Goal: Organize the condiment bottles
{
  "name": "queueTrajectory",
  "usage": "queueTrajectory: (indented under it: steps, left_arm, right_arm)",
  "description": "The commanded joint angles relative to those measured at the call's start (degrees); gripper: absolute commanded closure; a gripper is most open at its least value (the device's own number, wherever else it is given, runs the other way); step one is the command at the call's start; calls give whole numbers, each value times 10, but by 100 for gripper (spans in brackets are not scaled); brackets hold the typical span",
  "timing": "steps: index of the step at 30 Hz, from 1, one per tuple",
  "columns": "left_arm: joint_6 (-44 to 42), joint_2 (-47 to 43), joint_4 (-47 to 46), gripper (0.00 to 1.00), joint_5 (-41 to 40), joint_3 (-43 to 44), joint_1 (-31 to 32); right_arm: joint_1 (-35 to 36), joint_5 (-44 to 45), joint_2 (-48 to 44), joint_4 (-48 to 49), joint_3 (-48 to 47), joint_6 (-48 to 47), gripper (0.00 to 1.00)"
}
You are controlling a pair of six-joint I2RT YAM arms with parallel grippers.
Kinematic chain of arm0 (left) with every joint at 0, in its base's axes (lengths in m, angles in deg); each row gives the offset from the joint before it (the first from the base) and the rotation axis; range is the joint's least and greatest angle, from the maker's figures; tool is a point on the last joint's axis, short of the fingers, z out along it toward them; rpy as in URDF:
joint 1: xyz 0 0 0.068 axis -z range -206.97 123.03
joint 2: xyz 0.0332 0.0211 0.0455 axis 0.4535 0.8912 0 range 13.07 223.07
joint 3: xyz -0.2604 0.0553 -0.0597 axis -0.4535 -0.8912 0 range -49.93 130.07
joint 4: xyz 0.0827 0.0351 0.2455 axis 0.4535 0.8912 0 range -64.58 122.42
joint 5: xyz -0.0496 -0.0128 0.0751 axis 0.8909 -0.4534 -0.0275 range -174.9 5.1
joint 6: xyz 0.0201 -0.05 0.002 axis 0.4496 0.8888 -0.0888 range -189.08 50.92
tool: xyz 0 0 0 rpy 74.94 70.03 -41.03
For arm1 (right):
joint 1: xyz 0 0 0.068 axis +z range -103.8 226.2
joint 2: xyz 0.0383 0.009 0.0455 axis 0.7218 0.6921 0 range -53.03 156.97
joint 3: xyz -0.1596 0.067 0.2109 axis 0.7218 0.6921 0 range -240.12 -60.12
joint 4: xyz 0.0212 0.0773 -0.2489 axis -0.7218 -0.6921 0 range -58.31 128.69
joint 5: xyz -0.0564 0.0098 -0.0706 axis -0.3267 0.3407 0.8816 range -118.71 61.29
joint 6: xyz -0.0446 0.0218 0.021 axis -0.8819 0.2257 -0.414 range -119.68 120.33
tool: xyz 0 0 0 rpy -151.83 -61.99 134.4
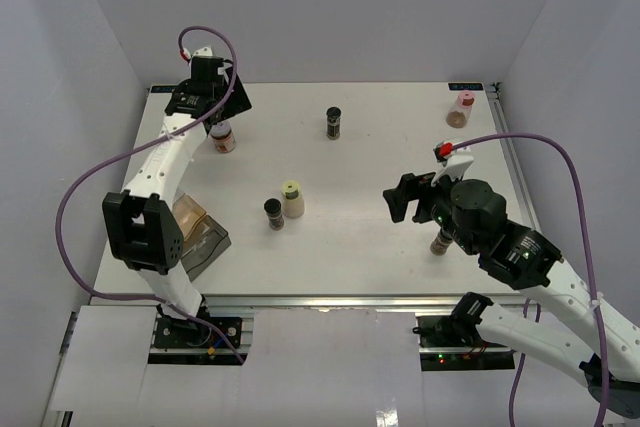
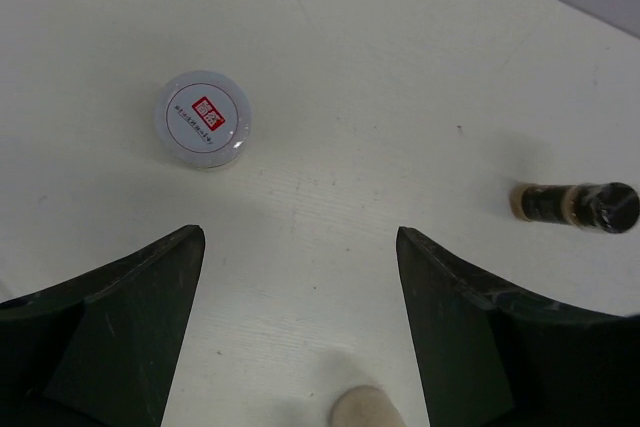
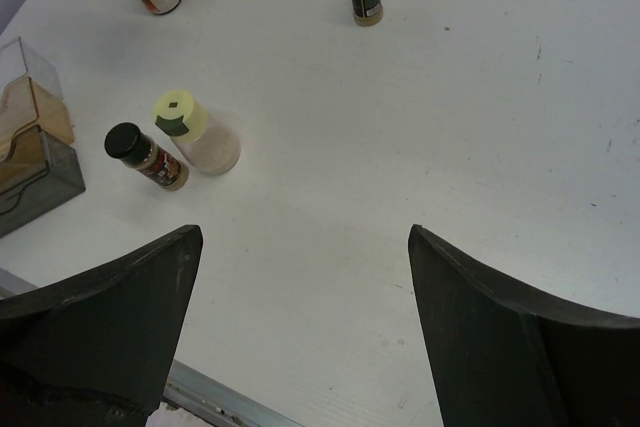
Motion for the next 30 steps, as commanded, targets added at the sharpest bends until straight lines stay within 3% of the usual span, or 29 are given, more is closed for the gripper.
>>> queueTrajectory:
  steps: [1, 11, 30]
  left_arm:
    - [-17, 41, 4, 13, -16, 33, -13]
    - [-32, 106, -17, 13, -33, 39, -42]
    - [-53, 188, -31, 7, 25, 71, -72]
  right_arm:
    - [2, 14, 4, 35, 4, -24, 10]
    - [2, 24, 21, 53, 5, -45, 10]
    - [2, 29, 51, 89, 21, -73, 10]
